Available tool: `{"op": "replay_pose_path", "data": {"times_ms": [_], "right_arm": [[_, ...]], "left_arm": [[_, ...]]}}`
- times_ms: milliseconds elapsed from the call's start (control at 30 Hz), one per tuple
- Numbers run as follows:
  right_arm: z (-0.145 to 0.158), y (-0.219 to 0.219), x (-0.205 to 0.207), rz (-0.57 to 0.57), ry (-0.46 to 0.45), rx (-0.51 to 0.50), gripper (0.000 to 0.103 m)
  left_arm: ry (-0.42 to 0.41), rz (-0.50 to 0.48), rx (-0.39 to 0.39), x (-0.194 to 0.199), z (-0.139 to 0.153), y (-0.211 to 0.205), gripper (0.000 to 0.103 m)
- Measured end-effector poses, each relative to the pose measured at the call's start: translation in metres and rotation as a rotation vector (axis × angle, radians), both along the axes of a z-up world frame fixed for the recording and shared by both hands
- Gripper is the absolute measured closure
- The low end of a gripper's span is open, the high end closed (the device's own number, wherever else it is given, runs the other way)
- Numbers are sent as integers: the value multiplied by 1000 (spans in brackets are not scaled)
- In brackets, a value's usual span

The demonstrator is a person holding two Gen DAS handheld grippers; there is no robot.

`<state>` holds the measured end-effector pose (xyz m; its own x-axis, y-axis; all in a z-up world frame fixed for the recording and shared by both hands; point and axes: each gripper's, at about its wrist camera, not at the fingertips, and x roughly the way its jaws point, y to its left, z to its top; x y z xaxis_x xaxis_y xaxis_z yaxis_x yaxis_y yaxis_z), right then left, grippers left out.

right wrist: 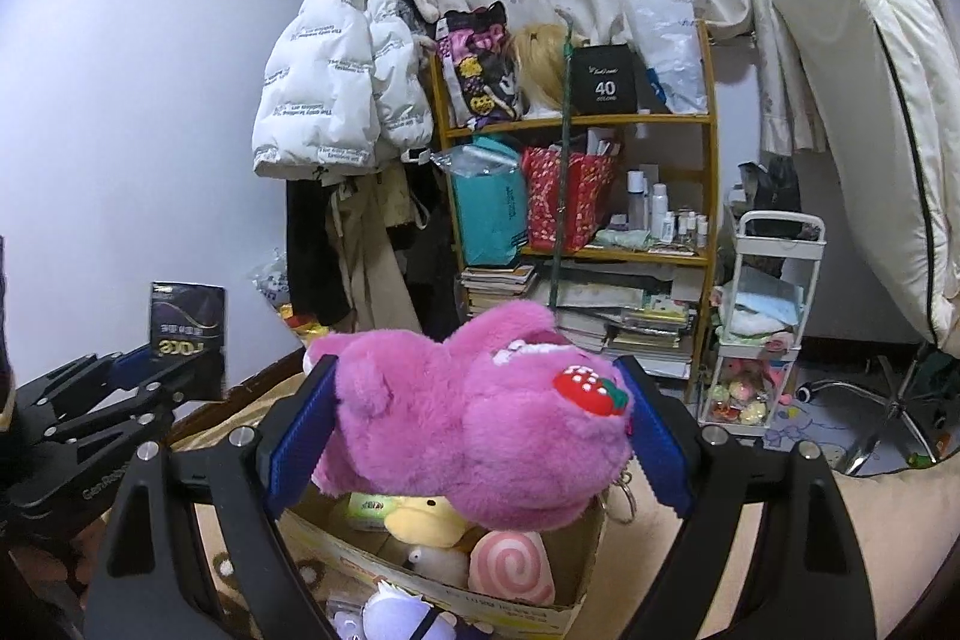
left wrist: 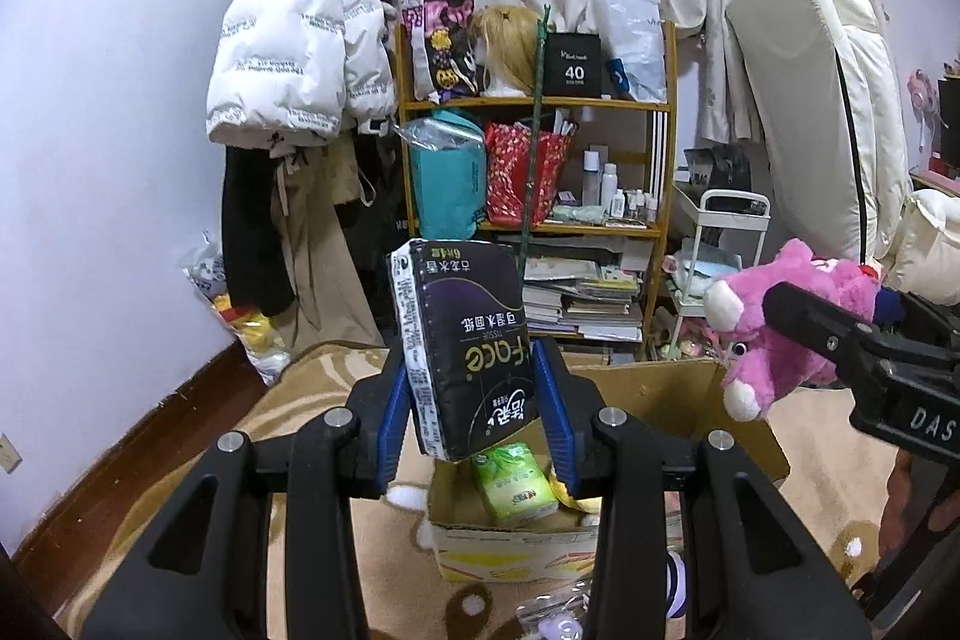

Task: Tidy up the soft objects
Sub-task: 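Lift the Face box and pink plush and carry both over the box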

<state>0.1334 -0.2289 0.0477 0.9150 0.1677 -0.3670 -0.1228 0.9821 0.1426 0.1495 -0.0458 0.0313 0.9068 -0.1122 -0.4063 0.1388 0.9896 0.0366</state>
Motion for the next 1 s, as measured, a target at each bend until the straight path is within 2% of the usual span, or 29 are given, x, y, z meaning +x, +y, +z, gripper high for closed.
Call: {"op": "replay_pose_path", "data": {"times_ms": [267,500,633,1000], "right_arm": [[-27,-3,17,-24,73,-17,10],[-51,-9,27,-19,137,1,10],[-55,-9,26,-23,142,-26,10],[-60,-8,27,-12,158,-16,9]], "left_arm": [[56,-18,-10,21,-27,-9,65],[104,-32,-38,36,-39,-12,65],[133,-46,-62,42,-46,-14,65],[192,-80,-24,46,-60,-25,63]]}}
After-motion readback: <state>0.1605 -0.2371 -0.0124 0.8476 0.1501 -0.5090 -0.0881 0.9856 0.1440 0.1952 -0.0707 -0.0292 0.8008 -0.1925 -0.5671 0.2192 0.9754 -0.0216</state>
